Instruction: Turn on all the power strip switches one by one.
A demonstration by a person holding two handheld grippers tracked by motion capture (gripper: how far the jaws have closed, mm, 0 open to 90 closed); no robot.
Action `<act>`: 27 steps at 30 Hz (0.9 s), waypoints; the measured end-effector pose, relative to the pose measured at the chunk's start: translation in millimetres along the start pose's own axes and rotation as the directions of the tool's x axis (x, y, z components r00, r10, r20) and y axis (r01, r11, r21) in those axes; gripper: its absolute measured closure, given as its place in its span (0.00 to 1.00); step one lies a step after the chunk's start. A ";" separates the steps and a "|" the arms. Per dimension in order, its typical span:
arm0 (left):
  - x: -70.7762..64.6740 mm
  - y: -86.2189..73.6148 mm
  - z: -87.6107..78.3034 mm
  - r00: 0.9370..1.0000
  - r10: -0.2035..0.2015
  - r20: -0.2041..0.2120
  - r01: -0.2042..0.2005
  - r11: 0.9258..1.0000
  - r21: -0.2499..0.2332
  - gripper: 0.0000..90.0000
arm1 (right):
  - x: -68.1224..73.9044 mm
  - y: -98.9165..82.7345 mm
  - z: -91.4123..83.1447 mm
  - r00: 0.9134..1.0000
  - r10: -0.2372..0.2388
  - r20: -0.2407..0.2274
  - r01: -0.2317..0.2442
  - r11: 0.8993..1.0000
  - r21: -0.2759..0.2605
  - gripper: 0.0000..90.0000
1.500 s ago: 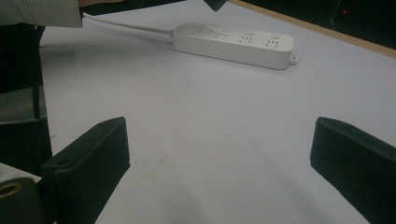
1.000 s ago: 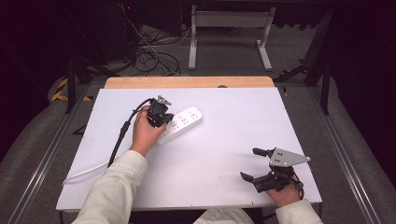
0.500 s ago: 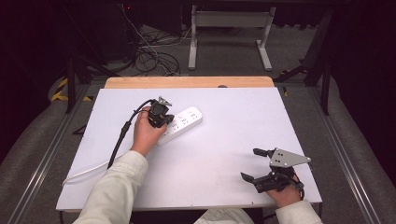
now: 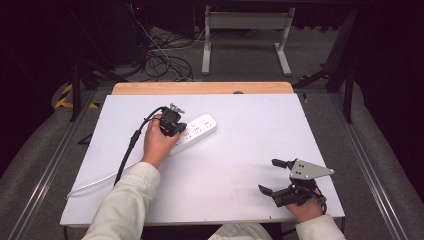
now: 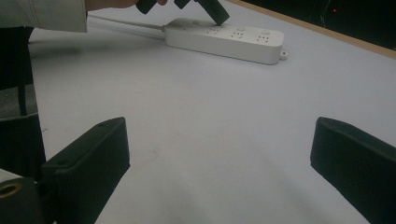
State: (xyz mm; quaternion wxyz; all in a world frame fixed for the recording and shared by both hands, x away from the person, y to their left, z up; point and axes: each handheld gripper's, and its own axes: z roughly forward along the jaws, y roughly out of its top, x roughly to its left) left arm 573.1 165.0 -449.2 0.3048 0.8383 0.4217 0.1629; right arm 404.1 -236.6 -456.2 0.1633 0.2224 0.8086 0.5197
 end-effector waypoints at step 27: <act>-13.0 5.6 -2.8 0.997 0.034 -0.071 -0.037 0.999 -0.035 1.00 | 0.7 -0.5 0.5 1.000 0.004 -0.006 -0.004 1.000 0.002 0.06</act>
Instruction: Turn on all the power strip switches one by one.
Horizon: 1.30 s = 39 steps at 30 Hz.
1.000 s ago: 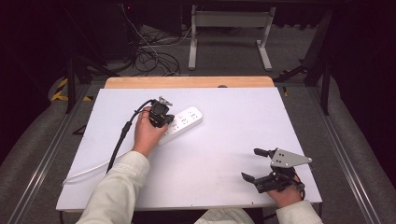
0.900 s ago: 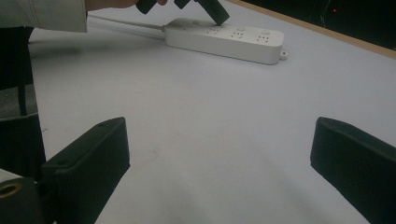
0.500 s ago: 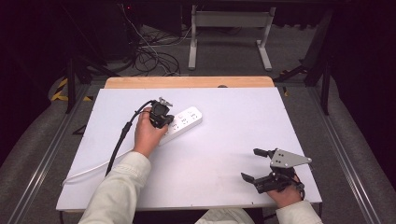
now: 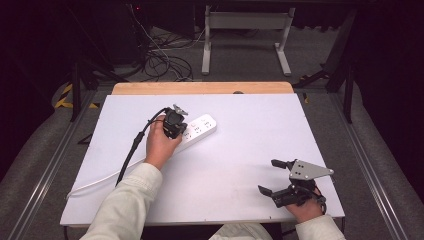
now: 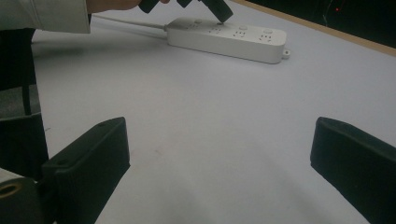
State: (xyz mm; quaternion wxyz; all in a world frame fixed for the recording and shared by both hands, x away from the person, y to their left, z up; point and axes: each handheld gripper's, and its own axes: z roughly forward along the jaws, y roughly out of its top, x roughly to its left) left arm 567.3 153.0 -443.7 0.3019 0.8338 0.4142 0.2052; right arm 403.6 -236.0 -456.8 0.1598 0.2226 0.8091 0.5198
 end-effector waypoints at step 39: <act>-3.3 20.8 27.6 0.999 0.009 0.051 -0.009 1.000 -0.006 1.00 | -1.0 -1.4 -1.2 1.000 0.012 -0.018 -0.012 1.000 -0.010 0.06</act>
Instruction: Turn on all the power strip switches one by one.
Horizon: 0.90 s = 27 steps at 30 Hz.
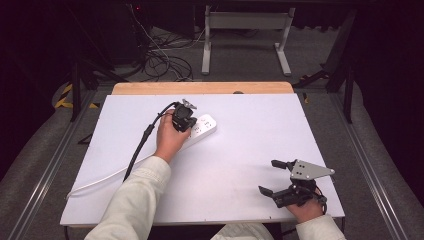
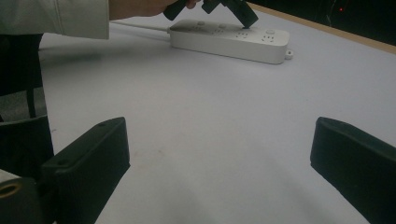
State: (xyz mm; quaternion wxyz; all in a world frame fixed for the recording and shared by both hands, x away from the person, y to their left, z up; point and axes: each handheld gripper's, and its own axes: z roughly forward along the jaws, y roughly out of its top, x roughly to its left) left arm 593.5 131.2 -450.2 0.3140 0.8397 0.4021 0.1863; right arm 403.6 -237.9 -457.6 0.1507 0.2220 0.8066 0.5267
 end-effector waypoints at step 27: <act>-1.3 -4.8 3.4 1.000 -0.031 0.005 0.031 0.999 -0.022 1.00 | 0.5 -0.1 -0.2 1.000 -0.001 0.000 0.001 1.000 0.002 0.06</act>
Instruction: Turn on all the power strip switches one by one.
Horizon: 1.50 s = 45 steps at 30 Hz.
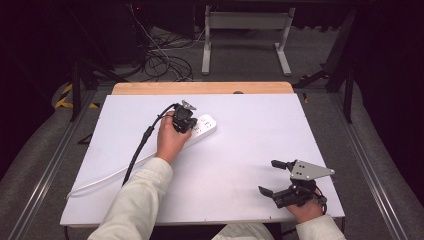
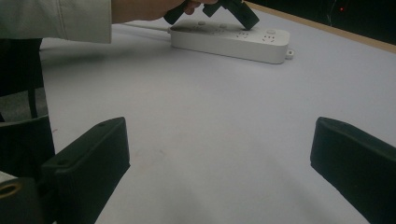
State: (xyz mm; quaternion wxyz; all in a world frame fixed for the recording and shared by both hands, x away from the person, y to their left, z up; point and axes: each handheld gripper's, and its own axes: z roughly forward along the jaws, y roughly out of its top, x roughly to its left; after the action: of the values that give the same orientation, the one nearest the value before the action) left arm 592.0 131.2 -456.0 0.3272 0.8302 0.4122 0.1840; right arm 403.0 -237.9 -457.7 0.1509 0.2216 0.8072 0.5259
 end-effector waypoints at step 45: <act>-1.5 22.1 6.7 0.997 -0.033 0.067 0.040 0.993 -0.107 1.00 | -1.1 -0.4 -0.7 1.000 0.006 -0.003 -0.006 1.000 -0.004 0.06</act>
State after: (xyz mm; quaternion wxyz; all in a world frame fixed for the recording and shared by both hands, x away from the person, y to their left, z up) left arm 607.4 117.5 -445.6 0.3885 0.8090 0.4059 0.1730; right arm 403.5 -239.2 -457.8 0.1487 0.2229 0.8058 0.5281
